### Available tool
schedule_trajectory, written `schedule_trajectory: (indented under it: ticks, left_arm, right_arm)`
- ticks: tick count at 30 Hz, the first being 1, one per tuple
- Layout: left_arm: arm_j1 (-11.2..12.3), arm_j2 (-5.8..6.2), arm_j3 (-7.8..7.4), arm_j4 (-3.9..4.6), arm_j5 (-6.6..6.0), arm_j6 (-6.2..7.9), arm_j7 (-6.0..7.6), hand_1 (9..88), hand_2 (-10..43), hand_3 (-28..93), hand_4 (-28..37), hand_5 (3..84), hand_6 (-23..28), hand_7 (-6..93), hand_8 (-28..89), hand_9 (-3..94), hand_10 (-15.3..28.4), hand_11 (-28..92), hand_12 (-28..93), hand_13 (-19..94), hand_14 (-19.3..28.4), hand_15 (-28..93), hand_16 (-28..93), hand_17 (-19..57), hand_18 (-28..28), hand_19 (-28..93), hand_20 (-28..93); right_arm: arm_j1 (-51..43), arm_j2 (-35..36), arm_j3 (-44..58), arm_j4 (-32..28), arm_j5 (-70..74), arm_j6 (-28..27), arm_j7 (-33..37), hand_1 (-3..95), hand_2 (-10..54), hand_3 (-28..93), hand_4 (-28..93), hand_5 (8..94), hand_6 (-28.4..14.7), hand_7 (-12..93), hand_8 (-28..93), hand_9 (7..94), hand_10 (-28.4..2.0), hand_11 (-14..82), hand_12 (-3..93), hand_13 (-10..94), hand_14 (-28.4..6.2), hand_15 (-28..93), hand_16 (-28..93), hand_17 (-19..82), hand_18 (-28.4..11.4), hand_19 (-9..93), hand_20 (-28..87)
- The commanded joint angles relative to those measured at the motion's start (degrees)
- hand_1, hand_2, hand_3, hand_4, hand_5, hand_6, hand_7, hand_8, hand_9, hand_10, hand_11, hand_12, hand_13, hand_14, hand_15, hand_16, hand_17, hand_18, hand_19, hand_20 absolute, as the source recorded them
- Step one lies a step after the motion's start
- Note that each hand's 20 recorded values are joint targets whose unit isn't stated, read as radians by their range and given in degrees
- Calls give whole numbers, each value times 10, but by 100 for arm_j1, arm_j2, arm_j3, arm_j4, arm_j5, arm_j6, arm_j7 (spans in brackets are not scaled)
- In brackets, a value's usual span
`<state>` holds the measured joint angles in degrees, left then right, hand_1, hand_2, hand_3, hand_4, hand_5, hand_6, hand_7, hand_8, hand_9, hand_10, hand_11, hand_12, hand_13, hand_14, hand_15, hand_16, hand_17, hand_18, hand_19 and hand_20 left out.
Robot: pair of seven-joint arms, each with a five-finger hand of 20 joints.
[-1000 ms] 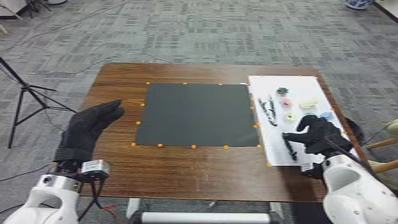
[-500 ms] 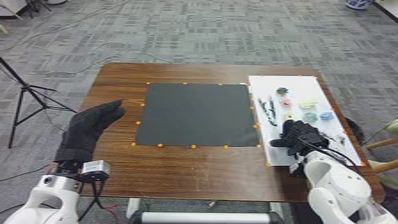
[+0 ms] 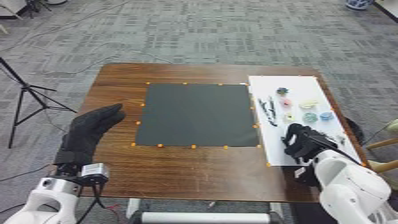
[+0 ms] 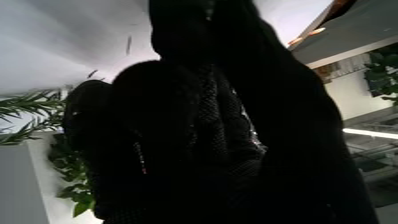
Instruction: Arrange flowers
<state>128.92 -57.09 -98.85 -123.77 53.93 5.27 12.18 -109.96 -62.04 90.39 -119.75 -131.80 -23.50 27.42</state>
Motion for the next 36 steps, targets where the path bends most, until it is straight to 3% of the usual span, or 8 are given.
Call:
schedule_trajectory:
  ticks: [1,7,14,20,23,27,30,36]
  left_arm:
    - [-28,-105,21,-22,112,-234,-184,212,-20,674,-277,509,20,114,-80,487,140,177,121,380,173,122,21,38,127,105,169]
    - [-62,-40,43,-16,38,-150,-148,215,-19,671,-277,508,21,113,-79,486,142,177,121,379,174,123,21,38,127,105,169]
    - [-94,127,43,19,-14,5,-65,214,-16,669,-279,506,29,107,-78,487,143,178,121,380,174,124,21,38,127,106,169]
    - [93,324,-235,153,-510,455,160,210,-12,673,-281,511,33,111,-76,496,144,184,122,385,175,130,21,41,129,112,171]
    - [162,323,-370,311,-340,631,174,208,-12,676,-282,513,32,114,-77,498,145,187,121,387,176,135,21,41,129,115,172]
    - [286,311,-503,499,-102,1054,273,200,-8,678,-282,520,30,118,-78,503,144,188,120,391,177,137,20,41,129,116,171]
    - [390,407,-566,618,-180,1471,407,191,11,676,-282,538,23,125,-83,523,146,187,116,401,176,139,16,45,130,115,171]
    - [401,632,-677,807,-54,1688,397,192,108,654,-283,573,1,133,-92,561,143,184,110,423,176,150,12,53,128,115,173]
  right_arm:
    - [-410,-68,-104,266,535,828,-14,642,-95,559,-87,409,-38,552,283,857,-97,236,573,930,-19,517,350,637,-102,927,365]
    - [-311,21,-146,311,1044,1657,-250,639,-95,584,-61,534,-22,559,263,890,-102,232,492,937,-19,502,303,676,-79,883,320]
    - [150,277,-81,65,2030,1723,-413,640,-95,584,-50,555,-26,568,232,904,-95,228,478,937,-15,523,271,698,-75,870,328]
    - [1105,366,-307,-49,3633,1450,-263,640,-95,584,-46,558,-29,567,231,907,-94,227,475,937,-8,536,261,705,-71,875,334]
    - [1675,306,-671,76,4507,1354,-87,641,-95,583,-46,560,-30,567,230,908,-97,225,473,937,-5,541,256,710,-65,876,335]
    - [2345,191,-1360,264,5164,1117,145,641,-95,582,-46,560,-31,567,228,912,-100,220,464,937,-2,543,251,713,-62,875,336]
    - [2833,-18,-1895,448,5725,968,405,643,-95,581,-47,559,-32,569,227,915,-103,218,456,937,-1,544,249,714,-61,875,337]
    - [3549,-723,-2773,982,6323,1007,932,647,-95,577,-48,562,-37,572,215,921,-110,207,439,937,-1,545,244,717,-58,872,337]
